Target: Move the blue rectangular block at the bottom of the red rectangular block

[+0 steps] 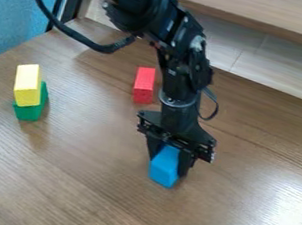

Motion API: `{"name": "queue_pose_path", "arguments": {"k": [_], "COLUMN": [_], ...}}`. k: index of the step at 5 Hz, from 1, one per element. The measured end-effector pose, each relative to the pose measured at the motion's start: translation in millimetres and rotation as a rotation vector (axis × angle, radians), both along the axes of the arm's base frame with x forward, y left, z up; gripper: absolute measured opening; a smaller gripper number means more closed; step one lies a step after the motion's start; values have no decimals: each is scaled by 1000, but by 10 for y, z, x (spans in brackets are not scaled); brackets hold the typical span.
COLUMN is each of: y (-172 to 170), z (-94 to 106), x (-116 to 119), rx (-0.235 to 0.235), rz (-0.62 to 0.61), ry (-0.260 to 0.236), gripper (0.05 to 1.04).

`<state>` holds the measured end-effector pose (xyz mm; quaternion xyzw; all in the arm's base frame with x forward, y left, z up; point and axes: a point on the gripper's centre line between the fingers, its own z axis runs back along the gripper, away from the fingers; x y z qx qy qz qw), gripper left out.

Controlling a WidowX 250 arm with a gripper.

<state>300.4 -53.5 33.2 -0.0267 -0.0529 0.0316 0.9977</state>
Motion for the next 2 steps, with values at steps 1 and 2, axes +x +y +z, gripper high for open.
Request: {"name": "queue_pose_path", "arguments": {"k": [1,2], "y": [310,701], "z": [156,193], "x": [10,9], "rx": [-18,-21], "rz": [90,165], "ry": [-10,-3], "gripper": [587,587]}}
